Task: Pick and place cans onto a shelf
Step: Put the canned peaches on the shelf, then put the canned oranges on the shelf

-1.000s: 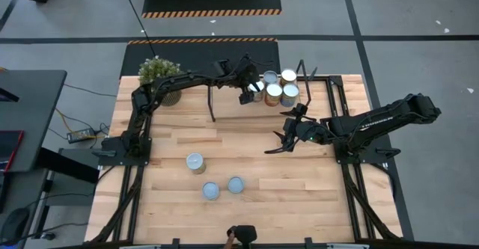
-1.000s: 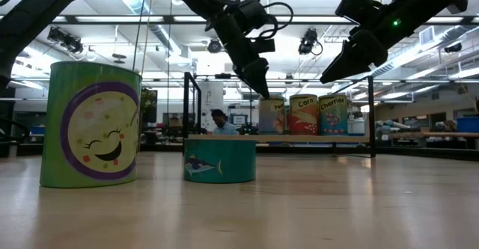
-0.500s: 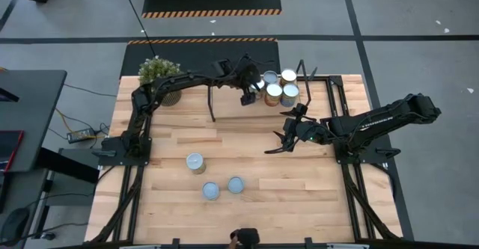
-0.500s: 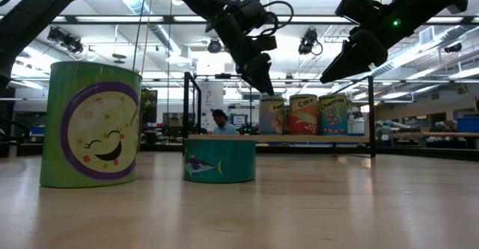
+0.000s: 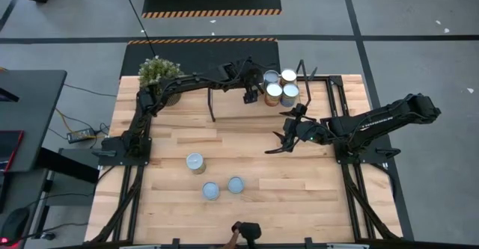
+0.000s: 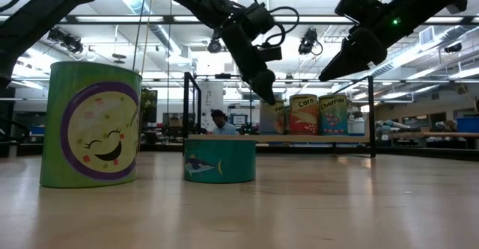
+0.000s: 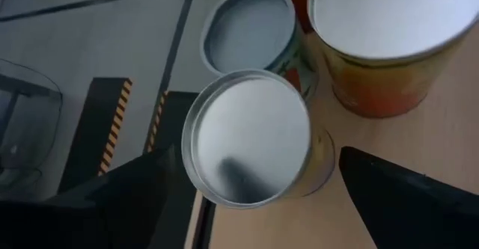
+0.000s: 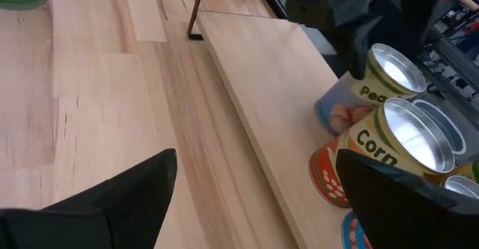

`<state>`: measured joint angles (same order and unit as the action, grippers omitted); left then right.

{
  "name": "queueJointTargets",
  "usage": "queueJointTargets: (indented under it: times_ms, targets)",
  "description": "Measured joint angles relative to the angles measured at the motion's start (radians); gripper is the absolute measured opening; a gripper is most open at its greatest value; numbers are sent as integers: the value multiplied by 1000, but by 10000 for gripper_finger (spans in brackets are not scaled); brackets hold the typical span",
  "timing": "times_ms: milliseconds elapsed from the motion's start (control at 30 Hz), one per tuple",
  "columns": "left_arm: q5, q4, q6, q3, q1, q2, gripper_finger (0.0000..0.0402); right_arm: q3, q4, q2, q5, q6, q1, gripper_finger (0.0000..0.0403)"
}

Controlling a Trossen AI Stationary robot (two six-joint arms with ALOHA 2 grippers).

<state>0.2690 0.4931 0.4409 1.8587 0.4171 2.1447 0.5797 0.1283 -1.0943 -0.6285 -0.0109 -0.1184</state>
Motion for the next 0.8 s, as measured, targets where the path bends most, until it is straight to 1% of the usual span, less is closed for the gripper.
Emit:
queueJointTargets:
  times_ms: [233, 400, 433, 567, 633, 767, 800]
  targets:
    - [-2, 8, 15, 0, -6, -2, 384, 0, 1, 0, 0, 0, 0, 374]
    - [-8, 128, -13, 0, -30, -56, 384, 0, 3, 0, 0, 0, 0, 374]
    - [-29, 159, -31, 0, -35, -76, 384, 0, 2, 0, 0, 0, 0, 374]
    - [-165, 276, -164, 1, -64, -139, 384, 0, -10, 0, 1, -1, 0, 374]
    - [-209, 329, -215, 2, -84, -157, 384, 0, -25, 0, 6, -10, 0, 374]
    - [-221, 438, -241, 0, -151, -173, 382, 0, -61, 0, 56, -16, 0, 374]
    - [-222, 440, -242, 0, -169, -183, 380, 0, -71, 0, 72, -15, 0, 374]
